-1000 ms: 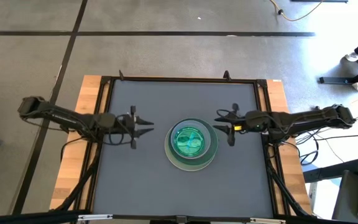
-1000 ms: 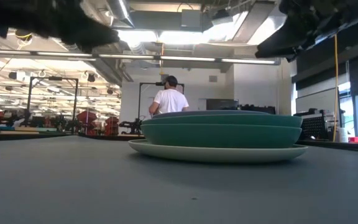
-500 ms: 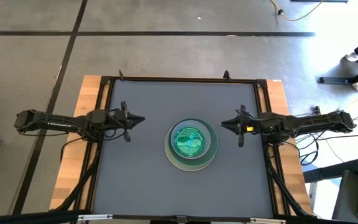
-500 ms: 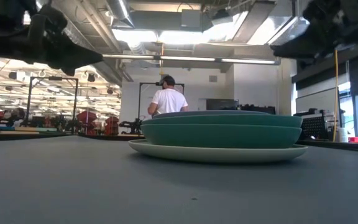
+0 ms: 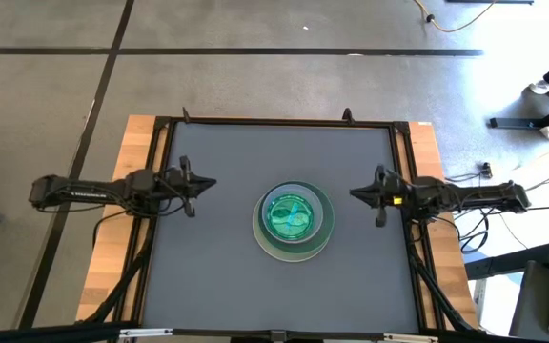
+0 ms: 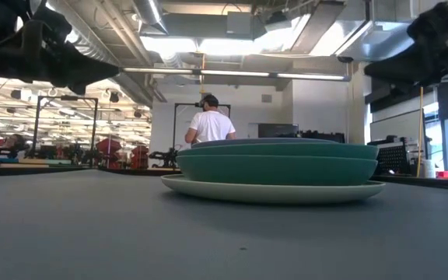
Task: Stack plastic plates
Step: Return to Home Position
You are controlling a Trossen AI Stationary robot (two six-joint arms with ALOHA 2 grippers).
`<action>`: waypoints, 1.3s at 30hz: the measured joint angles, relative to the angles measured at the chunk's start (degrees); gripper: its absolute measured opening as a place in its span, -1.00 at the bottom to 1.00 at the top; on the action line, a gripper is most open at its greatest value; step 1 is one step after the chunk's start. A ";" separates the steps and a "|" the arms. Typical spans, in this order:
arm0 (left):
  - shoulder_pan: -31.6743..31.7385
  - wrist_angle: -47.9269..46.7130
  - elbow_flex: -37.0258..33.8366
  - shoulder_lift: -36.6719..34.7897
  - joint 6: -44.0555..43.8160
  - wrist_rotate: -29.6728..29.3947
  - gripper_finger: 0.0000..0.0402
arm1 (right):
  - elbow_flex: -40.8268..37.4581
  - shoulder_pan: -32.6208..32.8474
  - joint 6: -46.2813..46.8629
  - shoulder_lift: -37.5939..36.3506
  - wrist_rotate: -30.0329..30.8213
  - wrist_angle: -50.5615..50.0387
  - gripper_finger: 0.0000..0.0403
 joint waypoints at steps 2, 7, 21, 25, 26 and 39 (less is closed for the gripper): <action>0.00 -0.32 0.00 -0.96 0.18 0.01 -0.99 | -1.56 -0.58 -1.05 -2.44 -2.65 0.07 -0.99; 0.00 -1.91 0.00 -2.94 -0.35 0.33 -0.99 | -4.69 -3.23 -0.83 -8.66 -5.50 -0.72 -1.00; 0.04 -12.58 0.00 -14.54 -2.30 -0.16 -0.99 | -5.49 -6.67 -1.03 -10.15 -5.26 0.55 -0.99; 0.04 -14.59 0.04 -15.45 -4.32 0.28 -0.99 | -5.51 -6.67 0.20 -9.94 -5.29 0.49 -0.99; 0.02 -14.58 0.04 -15.47 -5.04 0.26 -1.00 | -5.51 -6.67 0.46 -9.95 -5.25 0.49 -0.99; 0.04 -14.53 0.04 -14.75 -4.89 -0.22 -0.94 | -5.51 -6.65 0.48 -10.00 -5.24 0.44 -0.99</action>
